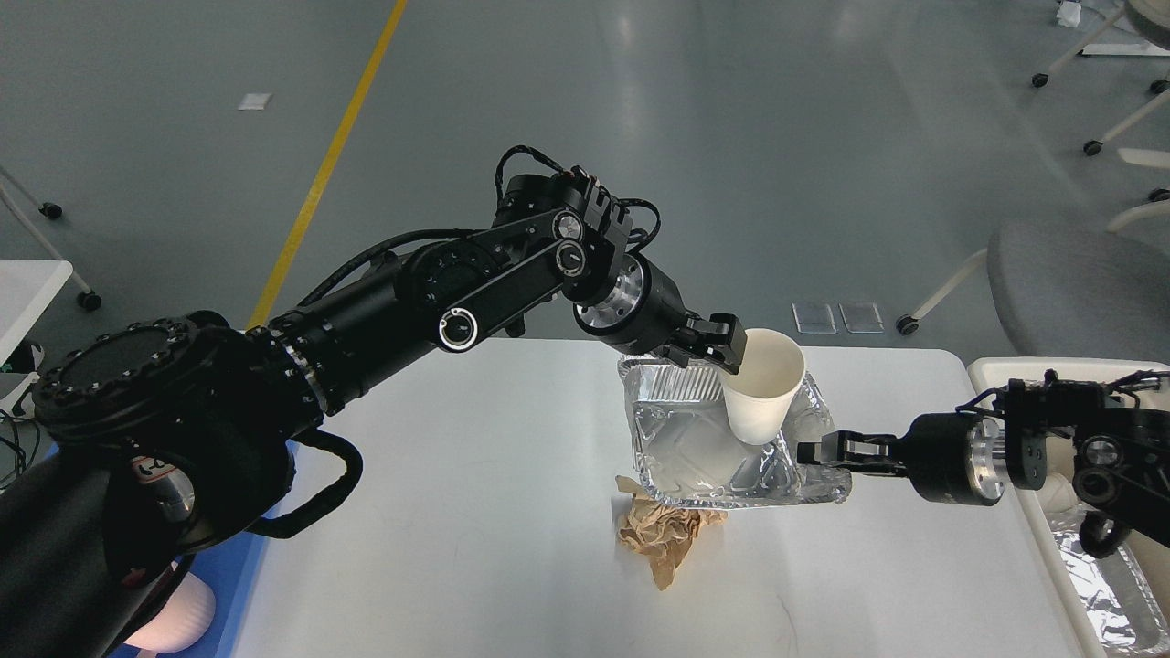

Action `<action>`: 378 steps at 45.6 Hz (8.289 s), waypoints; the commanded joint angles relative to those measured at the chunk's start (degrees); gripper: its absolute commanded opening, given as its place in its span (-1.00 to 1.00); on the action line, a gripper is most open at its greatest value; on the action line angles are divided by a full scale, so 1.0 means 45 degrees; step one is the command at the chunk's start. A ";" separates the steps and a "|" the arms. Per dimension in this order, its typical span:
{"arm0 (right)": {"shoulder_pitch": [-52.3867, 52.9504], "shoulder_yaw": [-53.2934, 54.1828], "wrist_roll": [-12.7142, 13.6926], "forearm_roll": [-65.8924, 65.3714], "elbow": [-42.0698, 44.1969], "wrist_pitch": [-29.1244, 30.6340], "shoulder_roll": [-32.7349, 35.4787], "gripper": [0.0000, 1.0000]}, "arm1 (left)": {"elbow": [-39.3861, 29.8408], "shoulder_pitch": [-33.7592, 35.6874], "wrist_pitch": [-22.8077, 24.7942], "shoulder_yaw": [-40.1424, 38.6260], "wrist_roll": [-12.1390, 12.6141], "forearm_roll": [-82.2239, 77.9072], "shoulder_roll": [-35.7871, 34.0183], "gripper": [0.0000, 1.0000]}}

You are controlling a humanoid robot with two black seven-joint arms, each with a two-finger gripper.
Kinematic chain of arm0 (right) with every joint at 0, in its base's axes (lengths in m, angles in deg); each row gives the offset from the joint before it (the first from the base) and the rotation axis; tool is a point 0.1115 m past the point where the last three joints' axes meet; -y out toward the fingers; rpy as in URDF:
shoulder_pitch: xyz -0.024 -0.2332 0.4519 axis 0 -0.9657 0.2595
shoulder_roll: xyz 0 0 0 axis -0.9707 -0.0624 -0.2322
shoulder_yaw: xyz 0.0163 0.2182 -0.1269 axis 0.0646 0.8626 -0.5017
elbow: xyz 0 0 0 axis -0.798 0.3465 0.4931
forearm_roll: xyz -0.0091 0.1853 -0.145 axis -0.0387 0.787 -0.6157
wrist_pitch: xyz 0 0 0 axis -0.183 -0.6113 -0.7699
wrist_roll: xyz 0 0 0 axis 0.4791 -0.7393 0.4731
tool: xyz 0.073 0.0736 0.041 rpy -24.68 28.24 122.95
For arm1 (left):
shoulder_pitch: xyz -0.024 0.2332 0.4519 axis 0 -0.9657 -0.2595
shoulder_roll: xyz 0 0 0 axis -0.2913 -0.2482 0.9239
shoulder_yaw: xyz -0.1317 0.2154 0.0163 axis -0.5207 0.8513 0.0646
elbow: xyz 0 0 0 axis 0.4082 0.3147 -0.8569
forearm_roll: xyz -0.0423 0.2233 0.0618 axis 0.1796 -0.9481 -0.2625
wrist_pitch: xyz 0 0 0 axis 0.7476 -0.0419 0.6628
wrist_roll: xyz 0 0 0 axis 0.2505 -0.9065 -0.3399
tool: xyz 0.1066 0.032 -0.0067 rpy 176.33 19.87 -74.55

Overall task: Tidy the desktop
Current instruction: 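Lift the paper cup and drop it into the held foil tray, then raise the left gripper away from the foil tray, then reach the left gripper to the crumpled brown paper and grasp it, then lift the brown paper and place it into the held foil tray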

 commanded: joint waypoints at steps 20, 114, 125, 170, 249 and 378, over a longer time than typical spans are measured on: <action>-0.0226 0.0019 -0.0039 0.0058 -0.0384 0.0005 0.0064 -1.00 | -0.0001 0.1472 -0.0181 -0.0377 0.0002 0.2598 -0.2437 0.99; -0.0383 0.0195 0.0020 0.0136 -0.0364 -0.0073 0.0727 -1.00 | -0.5977 -0.9407 -0.0787 -0.2134 -0.8105 0.3790 -2.2126 0.98; -0.0402 0.0273 0.0000 0.0214 -0.0364 -0.0073 0.0845 -1.00 | -0.6075 -0.8900 -0.0923 -0.2154 -0.7108 0.3517 -2.0566 0.98; -0.0539 0.0273 0.0000 0.0195 -0.0345 -0.0053 0.1372 -1.00 | -0.0470 -0.6263 -0.2348 -0.0163 -0.3533 -0.1796 -0.2810 0.98; -0.0598 0.0390 -0.0039 0.0214 -0.0481 -0.0073 0.2095 -1.00 | 0.2089 -0.6634 -0.5513 0.4232 -0.5799 -0.1562 0.0062 -0.06; -0.0558 0.0351 0.0039 0.0527 -0.0618 -0.0053 0.1744 -1.00 | 0.0564 0.2644 -0.0200 0.1400 -0.4275 -0.0468 -0.1601 -1.00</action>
